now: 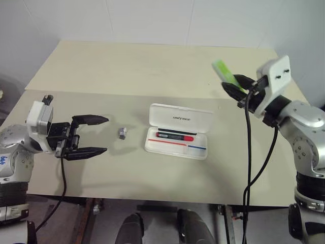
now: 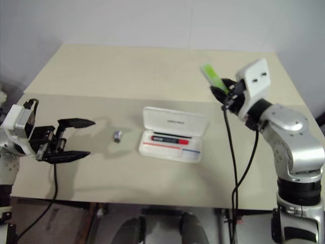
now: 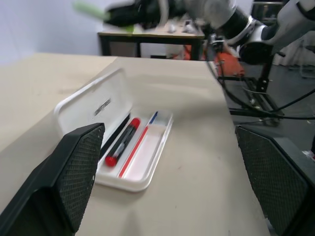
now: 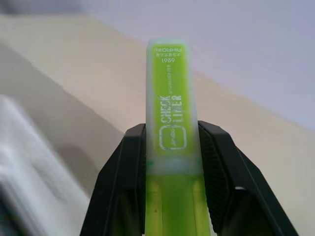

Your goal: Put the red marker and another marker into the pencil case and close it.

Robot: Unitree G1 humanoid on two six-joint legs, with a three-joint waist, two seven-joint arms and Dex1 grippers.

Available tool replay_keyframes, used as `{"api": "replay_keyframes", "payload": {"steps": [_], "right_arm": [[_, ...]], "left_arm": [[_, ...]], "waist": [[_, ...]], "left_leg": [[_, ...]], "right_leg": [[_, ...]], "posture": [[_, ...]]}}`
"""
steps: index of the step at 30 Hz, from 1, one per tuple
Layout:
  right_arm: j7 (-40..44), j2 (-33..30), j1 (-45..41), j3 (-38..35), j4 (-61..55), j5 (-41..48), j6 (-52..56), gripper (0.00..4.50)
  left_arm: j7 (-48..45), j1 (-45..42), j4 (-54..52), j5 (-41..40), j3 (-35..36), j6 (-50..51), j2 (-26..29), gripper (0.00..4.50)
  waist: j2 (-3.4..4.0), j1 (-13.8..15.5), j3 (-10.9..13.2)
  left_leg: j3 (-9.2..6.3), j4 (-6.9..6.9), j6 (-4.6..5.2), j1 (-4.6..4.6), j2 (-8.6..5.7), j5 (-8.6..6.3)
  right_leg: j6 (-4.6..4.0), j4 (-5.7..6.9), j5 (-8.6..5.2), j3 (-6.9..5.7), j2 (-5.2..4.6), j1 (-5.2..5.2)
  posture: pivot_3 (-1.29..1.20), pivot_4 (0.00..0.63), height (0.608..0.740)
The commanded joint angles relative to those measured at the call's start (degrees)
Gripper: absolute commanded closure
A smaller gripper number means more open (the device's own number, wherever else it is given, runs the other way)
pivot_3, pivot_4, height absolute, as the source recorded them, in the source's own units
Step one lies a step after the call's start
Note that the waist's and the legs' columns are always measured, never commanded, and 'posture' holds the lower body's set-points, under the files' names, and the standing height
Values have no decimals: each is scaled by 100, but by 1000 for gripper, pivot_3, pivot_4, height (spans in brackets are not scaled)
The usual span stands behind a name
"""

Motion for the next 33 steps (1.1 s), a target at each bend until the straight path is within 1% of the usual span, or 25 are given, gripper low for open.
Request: {"api": "replay_keyframes", "payload": {"steps": [1,5,9,12,17,23,33], "right_arm": [[667,-282,-367,360,-525,657,569,3387],[1336,-551,-558,964,-793,946,841,3387],[1495,-544,-520,1364,-870,881,867,3387],[1542,-520,-372,2211,-742,218,576,3387],[1454,-130,-381,3054,-352,-526,202,3387],[1443,279,-403,3581,249,-1344,-328,3387],[1646,697,-531,3658,1161,-2075,-918,3387]], "left_arm": [[-643,69,131,-156,-19,-329,186,0],[-643,270,289,-385,-330,-833,461,0],[-643,356,389,-751,-599,-1077,696,0],[-643,411,615,-1033,-811,-1232,911,0],[-643,367,787,-1146,-1016,-1440,980,0],[-643,460,574,-1194,-955,-1390,933,0],[-643,618,328,-1229,-740,-1275,910,0]], "waist": [[0,5,0],[-1,8,0],[-2,14,1],[-2,6,0],[-3,-19,1],[-5,-14,0],[-5,-12,0]], "left_leg": [[-1,0,0,1,0,0],[1,1,-2,0,2,-1],[0,2,-3,0,3,-2],[0,3,-3,1,3,-2],[4,3,-3,0,3,-2],[3,8,-3,0,3,-2],[3,20,-4,0,5,-2]], "right_leg": [[-2,1,-1,-1,0,0],[-8,0,-4,-2,-4,1],[-25,1,-13,-3,-6,1],[-46,2,-24,-3,-6,1],[-48,13,-26,-2,-2,-8],[-29,16,-15,-3,3,-8],[-23,31,-12,-3,6,-8]], "posture": [[0,150,740],[0,150,740],[0,150,740],[0,150,740],[0,150,740],[0,150,740],[0,150,740]]}}
